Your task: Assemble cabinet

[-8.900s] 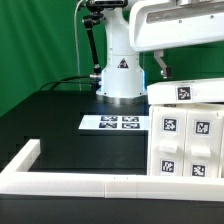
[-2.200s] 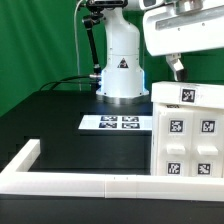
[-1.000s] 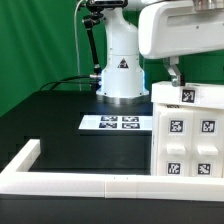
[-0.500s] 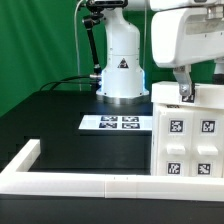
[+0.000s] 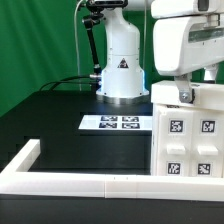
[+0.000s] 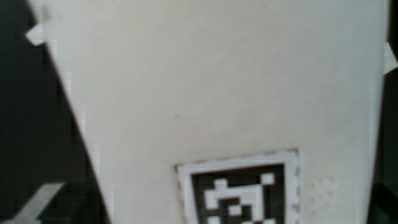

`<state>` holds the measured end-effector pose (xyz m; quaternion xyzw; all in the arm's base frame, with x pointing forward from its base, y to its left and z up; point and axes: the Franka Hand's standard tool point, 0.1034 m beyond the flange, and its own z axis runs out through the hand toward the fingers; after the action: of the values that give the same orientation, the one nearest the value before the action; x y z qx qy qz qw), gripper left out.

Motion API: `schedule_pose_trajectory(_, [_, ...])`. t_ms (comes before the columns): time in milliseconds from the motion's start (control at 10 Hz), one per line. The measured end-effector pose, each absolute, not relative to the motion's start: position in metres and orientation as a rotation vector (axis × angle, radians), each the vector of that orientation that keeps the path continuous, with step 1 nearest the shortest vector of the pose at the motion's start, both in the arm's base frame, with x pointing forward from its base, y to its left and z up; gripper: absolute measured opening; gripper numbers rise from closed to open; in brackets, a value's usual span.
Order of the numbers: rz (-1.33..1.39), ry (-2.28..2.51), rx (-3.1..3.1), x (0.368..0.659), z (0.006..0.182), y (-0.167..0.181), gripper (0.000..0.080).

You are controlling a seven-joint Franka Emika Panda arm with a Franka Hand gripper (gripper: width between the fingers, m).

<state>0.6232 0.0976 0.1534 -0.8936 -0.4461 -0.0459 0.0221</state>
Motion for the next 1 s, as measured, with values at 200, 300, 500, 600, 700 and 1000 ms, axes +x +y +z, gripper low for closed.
schedule_pose_trajectory(200, [-0.141,-1.329,-2.792,0.6234,0.1534,0.0974,0.0560])
schedule_pose_trajectory(300, [-0.141,-1.327,-2.793,0.6234,0.1534,0.0971,0.0560])
schedule_pose_trajectory(500, [-0.152,-1.009,-2.908,0.6247,0.1535,0.0976,0.0560])
schedule_pose_trajectory(600, [-0.155,-0.847,-2.955,0.6252,0.1533,0.0976,0.0560])
schedule_pose_trajectory(700, [-0.154,-0.690,-2.990,0.6258,0.1536,0.0977,0.0560])
schedule_pose_trajectory(1000, [-0.153,-0.338,-3.041,0.6275,0.1542,0.0964,0.0561])
